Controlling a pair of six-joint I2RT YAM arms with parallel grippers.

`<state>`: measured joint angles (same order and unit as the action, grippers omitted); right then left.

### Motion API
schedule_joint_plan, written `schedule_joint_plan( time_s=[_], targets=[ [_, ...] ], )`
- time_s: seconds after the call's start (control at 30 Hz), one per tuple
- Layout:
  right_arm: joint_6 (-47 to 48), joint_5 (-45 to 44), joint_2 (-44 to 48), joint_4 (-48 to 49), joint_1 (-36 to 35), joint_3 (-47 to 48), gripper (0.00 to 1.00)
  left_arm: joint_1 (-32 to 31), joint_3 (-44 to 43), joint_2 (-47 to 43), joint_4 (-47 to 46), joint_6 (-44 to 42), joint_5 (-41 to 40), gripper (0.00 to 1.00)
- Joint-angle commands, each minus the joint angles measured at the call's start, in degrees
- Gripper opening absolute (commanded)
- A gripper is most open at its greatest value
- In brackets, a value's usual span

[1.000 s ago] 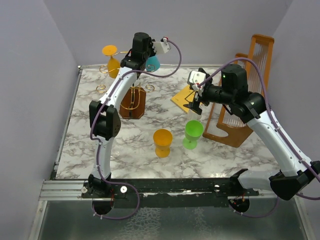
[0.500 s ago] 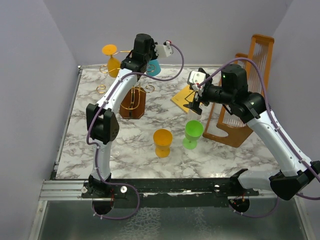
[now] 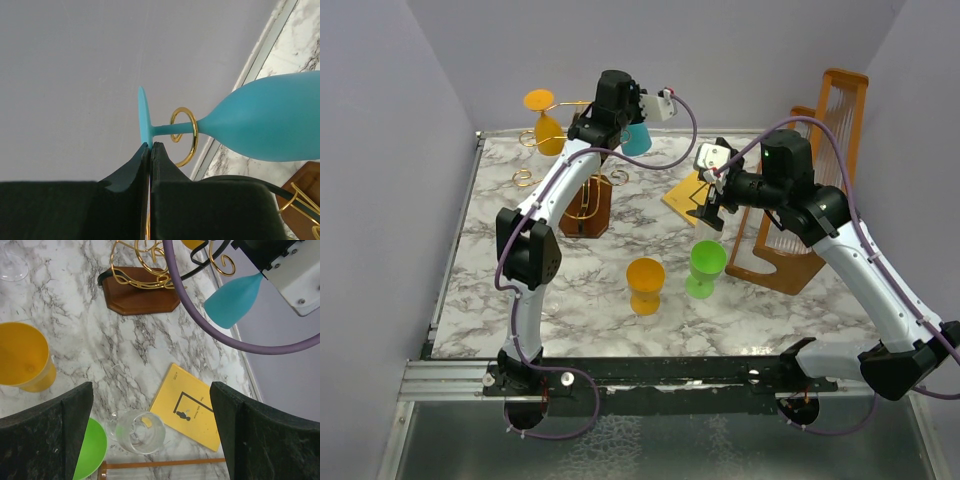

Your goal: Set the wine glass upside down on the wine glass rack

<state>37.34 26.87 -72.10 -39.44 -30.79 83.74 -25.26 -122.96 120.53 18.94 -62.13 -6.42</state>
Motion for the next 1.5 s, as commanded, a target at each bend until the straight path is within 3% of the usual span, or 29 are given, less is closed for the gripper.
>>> schedule_joint_plan(
  time_s=[0.0, 0.4, 0.83, 1.47],
  targets=[
    [0.2, 0.3, 0.6, 1.0, -0.1, -0.4, 1.0, -0.2, -2.4, 1.4, -1.7, -0.1, 0.7, 0.0],
    [0.3, 0.4, 0.7, 0.9, -0.1, -0.5, 1.0, 0.0, -6.8, 6.0, -1.9, 1.1, -4.2, 0.03],
    [0.3, 0.7, 0.6, 1.0, -0.2, -0.7, 1.0, 1.3, -7.8, 5.6, 4.0, 2.6, -4.9, 0.14],
    [0.2, 0.6, 0.6, 1.1, -0.1, -0.9, 1.0, 1.3, -5.2, 1.3, 8.4, 4.6, -2.9, 0.4]
  ],
)
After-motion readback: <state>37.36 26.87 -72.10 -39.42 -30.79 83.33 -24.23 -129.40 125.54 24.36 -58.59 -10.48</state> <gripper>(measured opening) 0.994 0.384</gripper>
